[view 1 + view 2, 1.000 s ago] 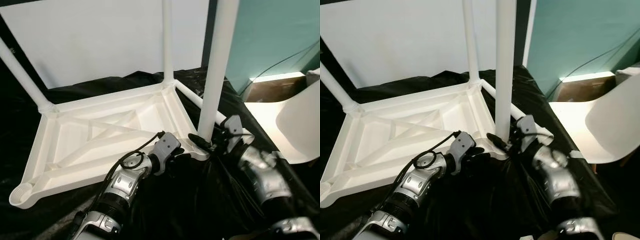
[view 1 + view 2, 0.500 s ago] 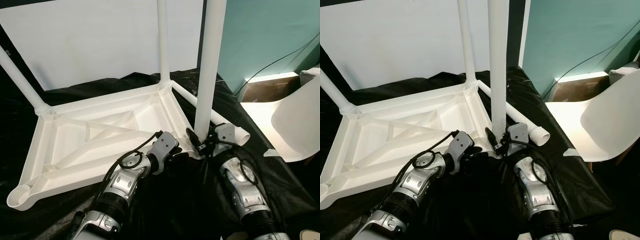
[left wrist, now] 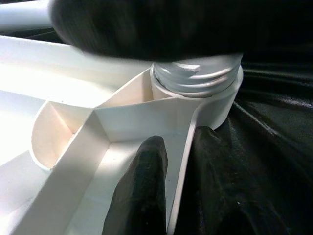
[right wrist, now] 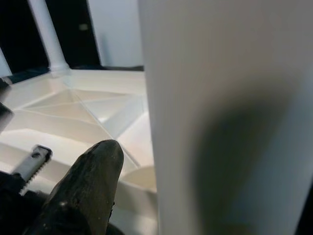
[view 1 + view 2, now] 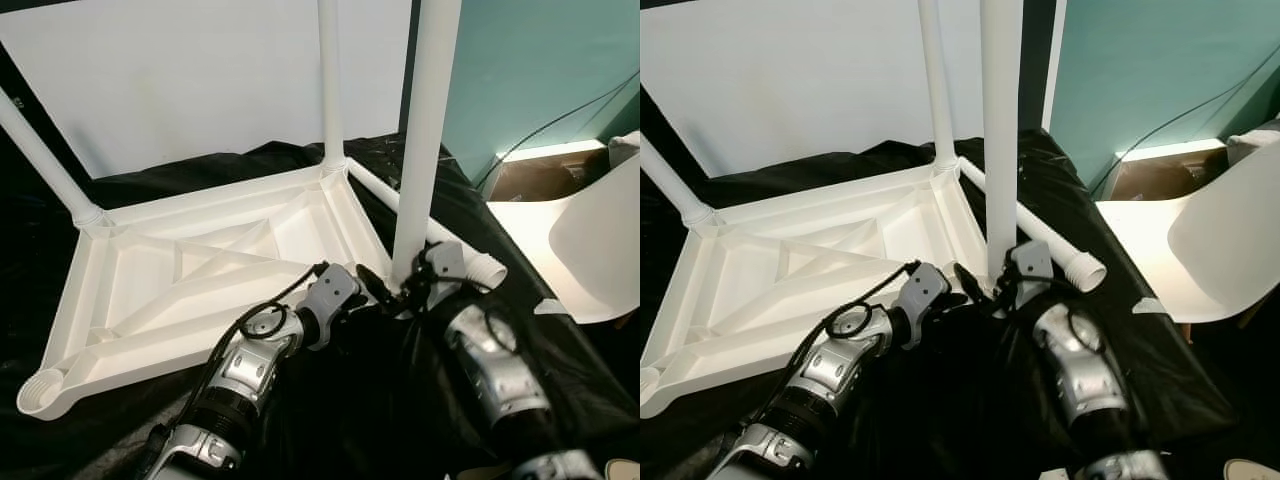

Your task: Building children table

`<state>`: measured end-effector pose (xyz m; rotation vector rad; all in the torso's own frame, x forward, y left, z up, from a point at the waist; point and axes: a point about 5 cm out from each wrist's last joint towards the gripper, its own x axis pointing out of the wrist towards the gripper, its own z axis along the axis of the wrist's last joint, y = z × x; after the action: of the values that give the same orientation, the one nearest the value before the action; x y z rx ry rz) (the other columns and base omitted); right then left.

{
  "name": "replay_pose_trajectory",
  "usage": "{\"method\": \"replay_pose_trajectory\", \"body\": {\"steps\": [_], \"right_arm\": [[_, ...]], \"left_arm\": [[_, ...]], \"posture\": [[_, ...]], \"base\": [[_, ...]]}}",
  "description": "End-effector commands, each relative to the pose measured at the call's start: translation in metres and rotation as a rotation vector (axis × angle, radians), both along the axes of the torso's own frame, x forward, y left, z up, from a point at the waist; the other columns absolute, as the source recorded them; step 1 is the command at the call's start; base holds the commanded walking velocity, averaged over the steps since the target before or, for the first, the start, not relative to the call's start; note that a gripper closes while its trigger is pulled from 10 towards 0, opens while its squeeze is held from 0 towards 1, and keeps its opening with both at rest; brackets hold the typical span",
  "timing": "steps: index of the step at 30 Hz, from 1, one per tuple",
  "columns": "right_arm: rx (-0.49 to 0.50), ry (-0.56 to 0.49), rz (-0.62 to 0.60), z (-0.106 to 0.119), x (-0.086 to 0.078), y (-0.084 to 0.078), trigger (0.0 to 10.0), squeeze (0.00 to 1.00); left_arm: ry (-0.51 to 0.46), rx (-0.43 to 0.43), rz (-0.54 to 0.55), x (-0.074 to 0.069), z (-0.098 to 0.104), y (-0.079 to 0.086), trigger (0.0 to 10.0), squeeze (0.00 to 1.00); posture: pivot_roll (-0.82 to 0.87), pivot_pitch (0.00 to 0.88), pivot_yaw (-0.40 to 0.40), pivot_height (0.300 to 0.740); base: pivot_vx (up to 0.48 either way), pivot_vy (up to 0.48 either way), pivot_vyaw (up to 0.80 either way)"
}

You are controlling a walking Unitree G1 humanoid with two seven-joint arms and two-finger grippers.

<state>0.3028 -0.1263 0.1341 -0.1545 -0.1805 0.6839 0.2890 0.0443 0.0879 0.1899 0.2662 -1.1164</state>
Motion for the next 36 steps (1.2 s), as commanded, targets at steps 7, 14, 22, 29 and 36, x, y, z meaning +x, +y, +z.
{"method": "replay_pose_trajectory", "body": {"steps": [7, 14, 22, 29, 36], "right_arm": [[-0.061, 0.063, 0.2, -0.002, -0.005, 0.001, 10.0, 0.0], [-0.086, 0.079, 0.267, 0.004, -0.003, -0.005, 10.0, 0.0], [-0.044, 0.087, 0.272, 0.007, -0.002, -0.008, 0.0, 0.0], [0.024, 0.086, 0.043, -0.013, -0.009, 0.009, 0.0, 0.0], [0.063, 0.079, -0.128, -0.018, -0.007, 0.014, 0.0, 0.0]], "left_arm": [[0.18, 0.078, -0.037, -0.02, -0.037, 0.004, 10.0, 0.0], [0.186, 0.066, -0.031, -0.023, -0.037, 0.001, 10.0, 0.0], [0.186, 0.064, -0.027, -0.023, -0.037, 0.001, 10.0, 0.0], [0.178, 0.064, -0.026, -0.02, -0.035, 0.001, 10.0, 0.0], [0.175, 0.074, -0.031, -0.019, -0.034, 0.003, 10.0, 0.0]], "posture": [[0.09, 0.0, 0.042, 0.74], [0.09, 0.0, 0.032, 0.74], [0.08, 0.0, 0.033, 0.74], [0.07, 0.0, 0.03, 0.74], [0.06, 0.0, 0.04, 0.74]], "base": [[0.0, 0.0, 0.0], [0.0, 0.0, 0.0], [0.0, 0.0, 0.0], [0.0, 0.0, 0.0], [0.0, 0.0, 0.0]]}}
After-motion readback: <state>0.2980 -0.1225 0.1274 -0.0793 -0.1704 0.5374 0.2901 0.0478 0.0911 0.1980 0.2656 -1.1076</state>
